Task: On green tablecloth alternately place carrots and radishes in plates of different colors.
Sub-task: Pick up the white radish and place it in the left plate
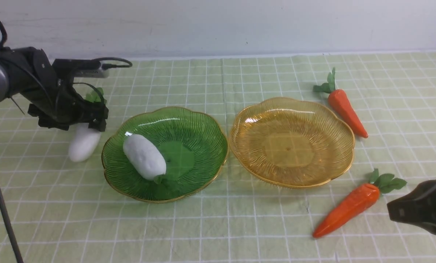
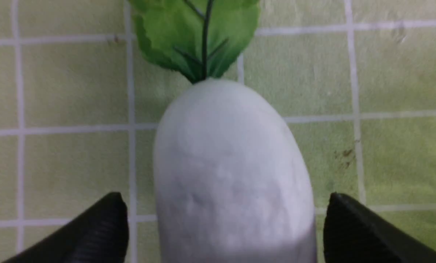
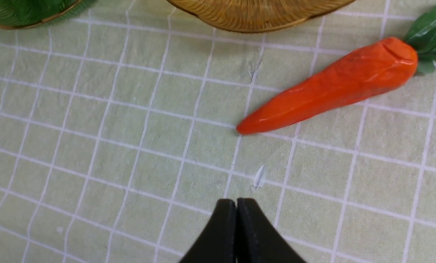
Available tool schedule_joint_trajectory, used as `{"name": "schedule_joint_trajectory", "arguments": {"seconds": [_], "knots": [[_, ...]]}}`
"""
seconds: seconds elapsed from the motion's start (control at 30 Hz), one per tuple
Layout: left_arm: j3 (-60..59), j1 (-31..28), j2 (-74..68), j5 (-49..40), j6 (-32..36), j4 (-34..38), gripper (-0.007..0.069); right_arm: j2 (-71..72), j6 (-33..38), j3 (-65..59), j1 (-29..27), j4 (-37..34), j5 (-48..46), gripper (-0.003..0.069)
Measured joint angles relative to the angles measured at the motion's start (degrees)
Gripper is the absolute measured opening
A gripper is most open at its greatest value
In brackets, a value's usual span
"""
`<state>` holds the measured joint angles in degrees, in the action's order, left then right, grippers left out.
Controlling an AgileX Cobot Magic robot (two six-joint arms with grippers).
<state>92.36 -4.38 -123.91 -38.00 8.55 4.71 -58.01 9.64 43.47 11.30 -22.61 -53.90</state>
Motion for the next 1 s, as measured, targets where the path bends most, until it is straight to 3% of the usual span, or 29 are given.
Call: {"name": "schedule_joint_trajectory", "arguments": {"seconds": [0.13, 0.23, 0.37, 0.5, 0.63, 0.73, 1.0], "knots": [[1.7, 0.0, -0.3, -4.3, -2.3, -1.4, 0.0400, 0.0, 0.0, 0.0, 0.0, 0.1, 0.0, -0.0015], [6.1, 0.0, 1.1, -10.2, -3.8, -2.9, 0.0423, 0.0, -0.6, 0.0, 0.0, 1.0, 0.0, -0.0015], [12.7, 0.9, 5.1, -18.8, -4.1, 4.1, 0.0423, 0.0, -4.2, 0.0, 0.0, 4.3, 0.9, -0.0015], [16.1, 5.4, 8.5, -24.6, 3.7, 17.9, 0.0423, 0.0, -6.6, 0.0, 0.0, 6.6, 1.4, -0.0015], [16.3, 11.2, 8.3, -27.4, 10.3, 24.6, 0.0423, 0.0, -7.5, 0.0, 0.0, 7.3, 1.3, -0.0015], [16.3, 15.5, 6.0, -28.1, 11.1, 23.2, 0.0423, 0.0, -8.7, 0.0, 0.0, 7.9, 0.7, -0.0015], [16.3, 21.2, -0.4, -27.8, 0.6, 11.0, 0.0453, -0.9, -21.3, 0.1, -5.0, 14.7, 0.7, -0.0015]]}}
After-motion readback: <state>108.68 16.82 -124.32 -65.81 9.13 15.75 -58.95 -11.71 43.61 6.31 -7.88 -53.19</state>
